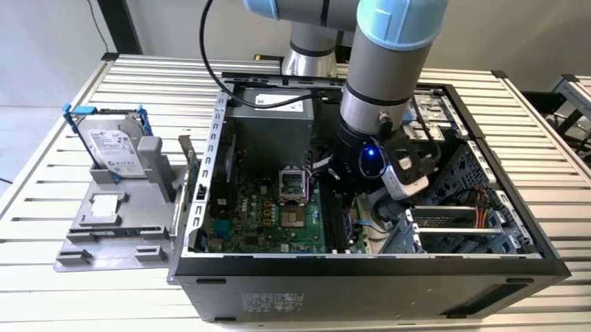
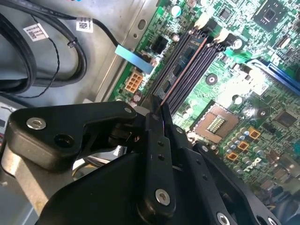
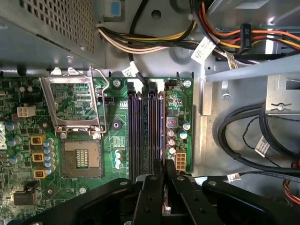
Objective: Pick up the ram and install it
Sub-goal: 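Insert the ram into the slot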
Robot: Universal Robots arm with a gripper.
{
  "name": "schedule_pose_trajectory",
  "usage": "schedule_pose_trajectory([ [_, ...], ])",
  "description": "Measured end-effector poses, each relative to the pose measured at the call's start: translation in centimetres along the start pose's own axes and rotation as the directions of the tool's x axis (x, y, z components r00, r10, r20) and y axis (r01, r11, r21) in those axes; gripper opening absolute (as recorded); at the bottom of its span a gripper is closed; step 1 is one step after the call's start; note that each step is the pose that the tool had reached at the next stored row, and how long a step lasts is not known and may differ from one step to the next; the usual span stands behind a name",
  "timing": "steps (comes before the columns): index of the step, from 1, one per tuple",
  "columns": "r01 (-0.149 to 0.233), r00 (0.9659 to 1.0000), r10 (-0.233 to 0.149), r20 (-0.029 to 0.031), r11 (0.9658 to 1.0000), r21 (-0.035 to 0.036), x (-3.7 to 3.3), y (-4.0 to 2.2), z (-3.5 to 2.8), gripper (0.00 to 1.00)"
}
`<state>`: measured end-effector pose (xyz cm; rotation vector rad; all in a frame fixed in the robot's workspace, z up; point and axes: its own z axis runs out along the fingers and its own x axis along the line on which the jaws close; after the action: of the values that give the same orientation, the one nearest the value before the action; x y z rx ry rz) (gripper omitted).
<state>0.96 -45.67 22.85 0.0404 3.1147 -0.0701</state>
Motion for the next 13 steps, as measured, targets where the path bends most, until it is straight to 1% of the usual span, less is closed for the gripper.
schedule_pose_trajectory([
  [5, 0.001, 1.0000, -0.001, -0.0011, 1.0000, 0.0027, 0.02, -0.18, 0.05, 0.00],
  [9, 0.001, 1.0000, -0.001, -0.0044, 1.0000, 0.0089, 0.02, -0.17, 0.26, 0.00],
  [13, 0.002, 1.0000, -0.002, -0.0063, 0.9999, 0.0118, 0.03, -0.17, 0.38, 0.00],
])
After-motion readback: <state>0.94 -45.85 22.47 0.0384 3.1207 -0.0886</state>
